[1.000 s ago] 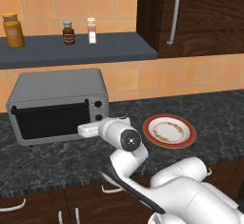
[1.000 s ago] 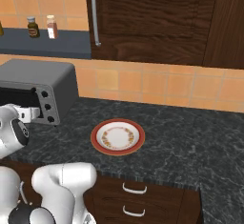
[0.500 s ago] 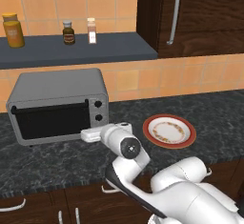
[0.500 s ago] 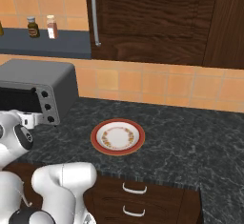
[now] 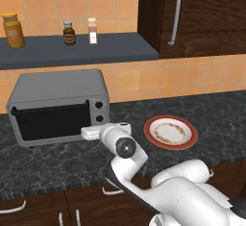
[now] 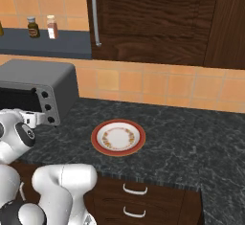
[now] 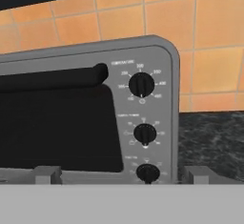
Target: Pick up the kebab skewer and baguette bread, and place them inside the toaster oven. Close the toaster oven door and start by setting the timer.
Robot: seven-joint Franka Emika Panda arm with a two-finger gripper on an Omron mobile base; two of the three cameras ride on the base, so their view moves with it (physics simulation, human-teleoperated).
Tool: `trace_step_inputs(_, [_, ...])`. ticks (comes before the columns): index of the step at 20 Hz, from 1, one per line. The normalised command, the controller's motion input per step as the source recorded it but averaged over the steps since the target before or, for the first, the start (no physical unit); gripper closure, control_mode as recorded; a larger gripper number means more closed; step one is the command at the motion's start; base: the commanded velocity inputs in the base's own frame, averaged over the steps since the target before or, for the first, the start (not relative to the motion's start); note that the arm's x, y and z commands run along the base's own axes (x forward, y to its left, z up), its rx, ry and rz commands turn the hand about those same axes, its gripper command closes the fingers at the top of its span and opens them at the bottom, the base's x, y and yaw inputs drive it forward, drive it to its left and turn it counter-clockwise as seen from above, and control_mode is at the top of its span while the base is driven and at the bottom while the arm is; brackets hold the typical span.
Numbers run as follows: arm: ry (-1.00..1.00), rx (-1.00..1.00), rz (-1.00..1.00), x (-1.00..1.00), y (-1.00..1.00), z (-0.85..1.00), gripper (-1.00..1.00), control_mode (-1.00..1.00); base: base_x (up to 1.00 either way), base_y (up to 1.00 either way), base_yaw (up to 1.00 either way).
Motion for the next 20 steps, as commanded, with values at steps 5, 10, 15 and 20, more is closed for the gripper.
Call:
trace_step_inputs(5, [0.00, 0.00, -0.01, 0.33, 0.00, 0.00, -1.00, -1.00, 0.00, 0.00, 0.00])
trace_step_inputs(10, [0.00, 0.00, 0.00, 0.10, -0.02, 0.00, -1.00, -1.00, 0.00, 0.00, 0.00])
trace_step_inputs(15, [0.00, 0.00, 0.00, 0.17, 0.00, 0.00, -1.00, -1.00, 0.00, 0.00, 0.00])
trace_step_inputs(20, [0.00, 0.00, -0.01, 0.15, 0.00, -0.06, -1.00, -1.00, 0.00, 0.00, 0.00])
